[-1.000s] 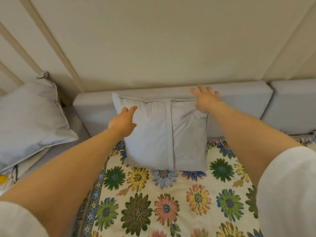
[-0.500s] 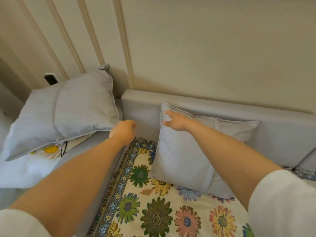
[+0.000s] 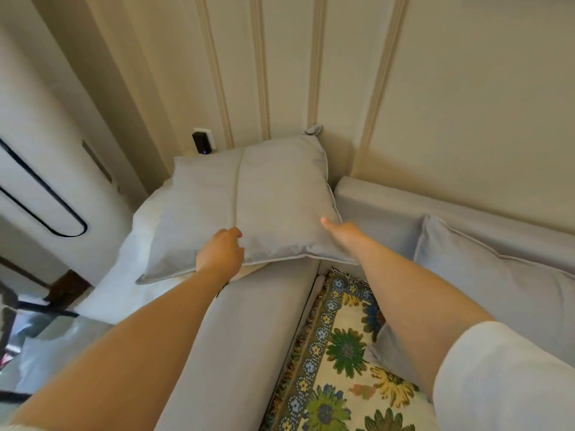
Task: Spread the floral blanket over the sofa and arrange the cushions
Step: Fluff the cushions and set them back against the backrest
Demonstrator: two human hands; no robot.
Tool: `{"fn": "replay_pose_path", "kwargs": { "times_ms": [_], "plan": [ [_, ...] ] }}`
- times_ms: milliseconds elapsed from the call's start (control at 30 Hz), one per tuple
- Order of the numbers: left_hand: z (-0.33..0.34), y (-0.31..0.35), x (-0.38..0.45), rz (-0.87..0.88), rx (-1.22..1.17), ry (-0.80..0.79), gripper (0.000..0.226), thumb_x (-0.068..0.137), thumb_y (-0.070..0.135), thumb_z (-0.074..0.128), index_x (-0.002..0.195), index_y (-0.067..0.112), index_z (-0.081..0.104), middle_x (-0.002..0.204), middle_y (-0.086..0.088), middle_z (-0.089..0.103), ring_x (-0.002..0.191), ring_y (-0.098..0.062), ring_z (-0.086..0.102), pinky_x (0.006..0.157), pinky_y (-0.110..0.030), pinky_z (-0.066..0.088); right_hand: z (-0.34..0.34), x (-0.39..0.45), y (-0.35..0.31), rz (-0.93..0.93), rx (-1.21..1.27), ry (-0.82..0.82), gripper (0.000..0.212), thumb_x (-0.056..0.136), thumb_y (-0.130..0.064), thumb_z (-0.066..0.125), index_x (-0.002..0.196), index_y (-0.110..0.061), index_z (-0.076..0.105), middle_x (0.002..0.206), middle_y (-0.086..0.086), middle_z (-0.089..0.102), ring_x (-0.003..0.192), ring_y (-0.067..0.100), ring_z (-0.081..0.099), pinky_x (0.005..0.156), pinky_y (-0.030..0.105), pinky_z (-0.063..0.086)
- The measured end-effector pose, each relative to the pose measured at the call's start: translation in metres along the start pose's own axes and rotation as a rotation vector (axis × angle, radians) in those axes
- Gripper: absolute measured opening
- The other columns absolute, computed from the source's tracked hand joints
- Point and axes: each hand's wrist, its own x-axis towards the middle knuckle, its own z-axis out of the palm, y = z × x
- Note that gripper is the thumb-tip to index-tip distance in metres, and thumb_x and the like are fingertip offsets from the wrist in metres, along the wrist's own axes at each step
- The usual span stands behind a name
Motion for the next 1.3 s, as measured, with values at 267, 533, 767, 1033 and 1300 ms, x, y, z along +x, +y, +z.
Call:
{"fn": "replay_pose_path", "kwargs": {
  "times_ms": [267,533,767,1033,1300],
  "plan": [
    [0.006,-0.041,0.021,0.004,-0.017,-0.042,0.041,0.097,0.015,0.045,0.138,0.016,0.041,0.135,-0.011,0.046,0.115,-0.032,0.056,0.092,-0.04,0.048,0.056,0.022,-0.019,0.048,0.141,0.008,0.086,0.078,-0.058,0.06,0.142,-0.005,0.038,0.148,0.012,0.041,0.135,0.031,0.04,0.114,0.039,0.032],
    [-0.006,-0.042,0.01,0.028,0.001,-0.046,0.047,0.097,0.016,0.045,0.142,0.016,0.032,0.144,-0.011,0.034,0.117,-0.036,0.053,0.092,-0.043,0.047,0.077,-0.006,-0.045,-0.097,-0.036,0.236,0.036,0.095,-0.021,0.049,0.126,-0.002,0.053,0.131,0.018,0.056,0.119,0.036,0.053,0.094,0.038,0.046],
    [-0.068,0.013,-0.032,0.081,-0.155,0.197,0.036,0.094,0.001,0.035,0.128,0.008,0.043,0.132,-0.017,0.041,0.105,-0.04,0.055,0.089,-0.047,0.047,-0.038,-0.114,-0.124,-0.683,0.033,0.509,0.04,0.088,-0.012,0.057,0.056,-0.02,0.035,0.082,0.01,0.054,0.081,0.019,0.05,0.07,0.031,0.039],
    [-0.112,0.171,-0.158,0.372,-0.223,0.327,0.039,0.098,0.01,0.033,0.137,0.011,0.036,0.141,-0.013,0.04,0.111,-0.039,0.055,0.085,-0.044,0.045,-0.22,-0.3,-0.018,-0.795,-0.382,0.531,0.028,0.09,-0.015,0.059,0.064,-0.017,0.048,0.067,-0.005,0.049,0.079,0.017,0.047,0.057,0.026,0.026],
    [-0.006,0.332,-0.307,0.922,-0.021,0.053,0.069,0.096,0.007,0.045,0.152,0.025,0.007,0.161,0.001,0.003,0.144,-0.026,0.027,0.109,-0.039,0.033,-0.33,-0.422,0.172,-0.696,-0.724,0.558,0.01,0.088,-0.017,0.06,0.086,-0.008,0.063,0.095,0.011,0.068,0.097,0.026,0.06,0.072,0.028,0.033]
  ]
}}
